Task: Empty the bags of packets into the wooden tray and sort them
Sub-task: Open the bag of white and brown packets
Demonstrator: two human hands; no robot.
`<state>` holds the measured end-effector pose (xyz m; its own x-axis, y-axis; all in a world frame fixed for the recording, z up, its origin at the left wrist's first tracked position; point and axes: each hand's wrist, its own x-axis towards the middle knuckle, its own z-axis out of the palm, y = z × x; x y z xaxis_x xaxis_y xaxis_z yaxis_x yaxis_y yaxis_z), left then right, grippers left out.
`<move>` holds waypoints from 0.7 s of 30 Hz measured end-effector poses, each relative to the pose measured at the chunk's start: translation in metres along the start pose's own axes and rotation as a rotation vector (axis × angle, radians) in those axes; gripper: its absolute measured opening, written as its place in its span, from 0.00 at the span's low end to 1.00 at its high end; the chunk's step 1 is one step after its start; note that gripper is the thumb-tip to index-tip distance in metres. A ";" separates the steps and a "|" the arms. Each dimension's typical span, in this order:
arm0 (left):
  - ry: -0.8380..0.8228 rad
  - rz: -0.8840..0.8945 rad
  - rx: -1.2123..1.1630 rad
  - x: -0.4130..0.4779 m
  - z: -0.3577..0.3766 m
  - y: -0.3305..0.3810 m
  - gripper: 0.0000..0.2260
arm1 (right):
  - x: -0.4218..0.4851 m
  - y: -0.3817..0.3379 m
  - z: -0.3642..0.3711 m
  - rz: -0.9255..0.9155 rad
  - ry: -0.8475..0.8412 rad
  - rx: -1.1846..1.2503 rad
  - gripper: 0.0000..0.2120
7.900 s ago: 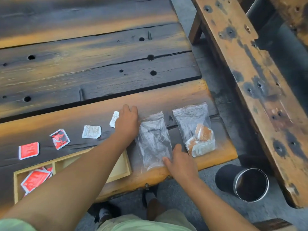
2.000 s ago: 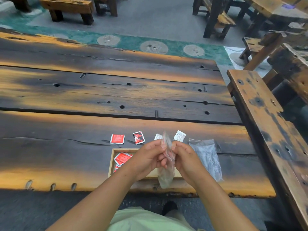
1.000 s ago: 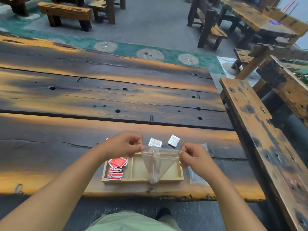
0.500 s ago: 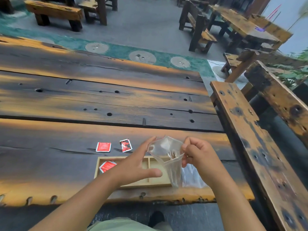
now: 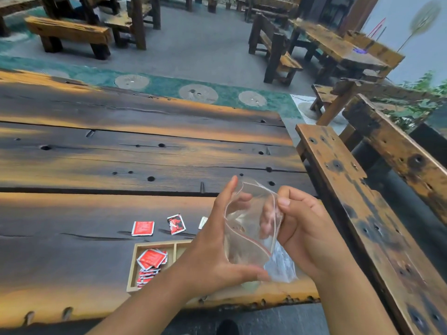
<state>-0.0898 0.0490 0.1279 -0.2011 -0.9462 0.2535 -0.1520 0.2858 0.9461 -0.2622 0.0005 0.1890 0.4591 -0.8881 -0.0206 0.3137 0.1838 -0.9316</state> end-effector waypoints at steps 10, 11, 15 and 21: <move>0.262 0.057 -0.246 0.026 0.006 0.020 0.34 | 0.007 -0.003 -0.015 -0.091 0.076 -0.066 0.13; 0.267 0.058 -0.263 0.028 0.004 0.021 0.34 | 0.008 0.003 -0.018 -0.100 0.092 -0.060 0.14; 0.236 0.033 -0.379 0.037 -0.004 0.024 0.30 | 0.014 0.038 -0.024 -0.085 0.136 -0.284 0.21; 0.203 0.025 -0.669 0.053 -0.014 0.031 0.25 | 0.010 0.059 -0.021 0.100 -0.166 -0.207 0.36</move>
<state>-0.0914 0.0056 0.1738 -0.0018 -0.9688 0.2480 0.4921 0.2150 0.8436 -0.2563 -0.0061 0.1259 0.6145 -0.7856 -0.0722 0.0912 0.1616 -0.9826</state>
